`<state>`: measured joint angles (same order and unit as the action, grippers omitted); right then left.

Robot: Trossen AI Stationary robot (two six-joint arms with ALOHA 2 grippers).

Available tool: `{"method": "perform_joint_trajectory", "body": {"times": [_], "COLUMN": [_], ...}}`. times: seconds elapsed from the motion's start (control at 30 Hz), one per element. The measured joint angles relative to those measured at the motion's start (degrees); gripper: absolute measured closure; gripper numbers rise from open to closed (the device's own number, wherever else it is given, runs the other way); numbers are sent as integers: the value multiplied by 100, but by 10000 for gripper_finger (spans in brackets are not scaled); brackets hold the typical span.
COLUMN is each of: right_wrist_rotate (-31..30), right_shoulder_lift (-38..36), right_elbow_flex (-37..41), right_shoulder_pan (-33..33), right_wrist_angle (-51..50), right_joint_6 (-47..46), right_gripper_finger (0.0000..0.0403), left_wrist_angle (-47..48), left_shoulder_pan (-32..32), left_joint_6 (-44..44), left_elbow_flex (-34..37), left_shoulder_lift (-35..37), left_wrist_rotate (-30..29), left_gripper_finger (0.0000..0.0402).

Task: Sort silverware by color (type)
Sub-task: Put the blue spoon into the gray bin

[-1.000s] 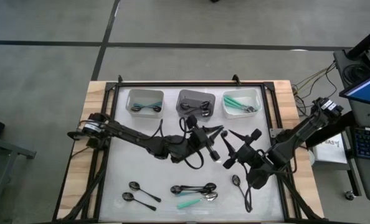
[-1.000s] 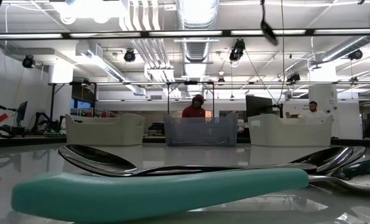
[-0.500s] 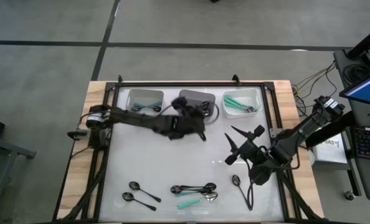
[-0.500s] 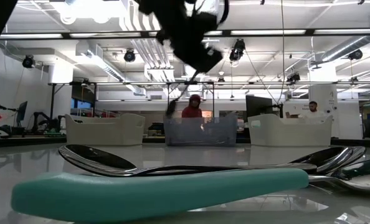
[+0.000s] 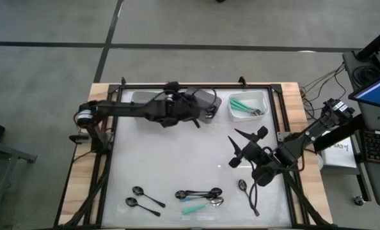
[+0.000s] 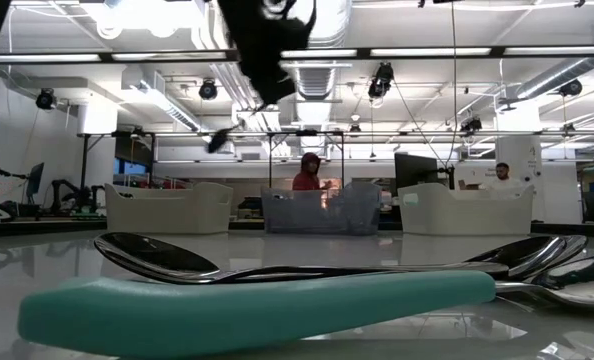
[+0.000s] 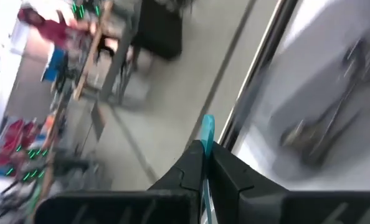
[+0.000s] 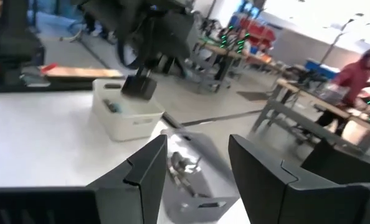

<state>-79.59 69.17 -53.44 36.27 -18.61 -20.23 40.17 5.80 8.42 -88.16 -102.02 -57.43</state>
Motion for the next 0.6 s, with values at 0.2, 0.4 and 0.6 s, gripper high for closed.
{"method": "perform_joint_trajectory", "body": {"times": [0.2,0.4,0.6], "right_wrist_rotate": [212,228,370], "right_shoulder_lift": [2,2,2], "right_elbow_flex": [29,34,34], "right_shoulder_pan": [-10,-10,-8], "right_wrist_angle": [-435,-575,-723], "right_joint_6": [-494,-701,-708], "right_gripper_finger": [239,239,239], "left_wrist_angle": [2026,2585,2550], "left_shoulder_pan": [658,1317,1756], "left_joint_6": [-875,-1005,-1053], "left_elbow_flex": [13,78,161], "left_shoulder_lift": [178,184,168], "left_wrist_rotate": [1,421,1109], "left_gripper_finger": [401,401,401]}}
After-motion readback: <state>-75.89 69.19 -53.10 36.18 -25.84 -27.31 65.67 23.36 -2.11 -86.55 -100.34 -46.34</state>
